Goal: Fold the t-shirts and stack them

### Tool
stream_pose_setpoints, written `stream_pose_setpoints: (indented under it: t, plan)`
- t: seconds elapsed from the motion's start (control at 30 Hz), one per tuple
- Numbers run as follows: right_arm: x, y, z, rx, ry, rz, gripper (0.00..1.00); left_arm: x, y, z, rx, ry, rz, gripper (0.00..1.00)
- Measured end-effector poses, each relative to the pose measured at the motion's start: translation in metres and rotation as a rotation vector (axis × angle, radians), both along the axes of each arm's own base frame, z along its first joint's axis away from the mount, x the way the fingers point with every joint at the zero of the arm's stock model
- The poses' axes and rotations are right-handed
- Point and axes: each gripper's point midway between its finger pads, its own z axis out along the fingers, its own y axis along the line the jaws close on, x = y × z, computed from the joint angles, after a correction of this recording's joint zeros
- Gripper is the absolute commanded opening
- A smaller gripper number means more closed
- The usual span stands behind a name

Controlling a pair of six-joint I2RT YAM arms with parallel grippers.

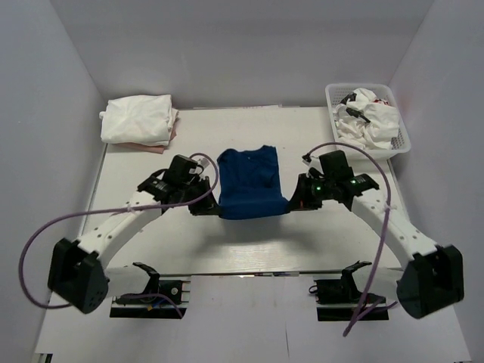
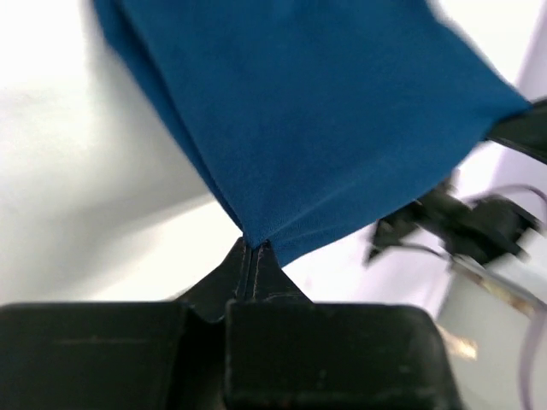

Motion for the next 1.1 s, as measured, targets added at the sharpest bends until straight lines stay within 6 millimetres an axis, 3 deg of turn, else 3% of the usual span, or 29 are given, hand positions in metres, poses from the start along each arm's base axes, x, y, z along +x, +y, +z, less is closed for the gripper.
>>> stream_pose_setpoints:
  t: [0.2, 0.33, 0.5, 0.8, 1.1]
  plan:
    - [-0.015, -0.005, 0.063, 0.041, -0.092, 0.018, 0.0, -0.016, 0.0, 0.074, -0.11, -0.109, -0.009, 0.0]
    - [-0.012, -0.003, 0.081, 0.056, -0.125, 0.024, 0.0, -0.016, 0.001, 0.094, -0.133, -0.152, 0.007, 0.0]
    - [-0.001, -0.001, 0.076, 0.042, -0.111, 0.005, 0.0, 0.001, 0.003, 0.086, -0.081, -0.139, 0.052, 0.0]
    - [0.038, -0.006, 0.056, -0.022, -0.069, -0.094, 0.0, 0.07, -0.011, 0.063, 0.037, -0.12, 0.126, 0.0]
    - [0.079, -0.013, 0.026, -0.055, -0.026, -0.189, 0.0, 0.123, -0.023, 0.035, 0.131, -0.094, 0.166, 0.0]
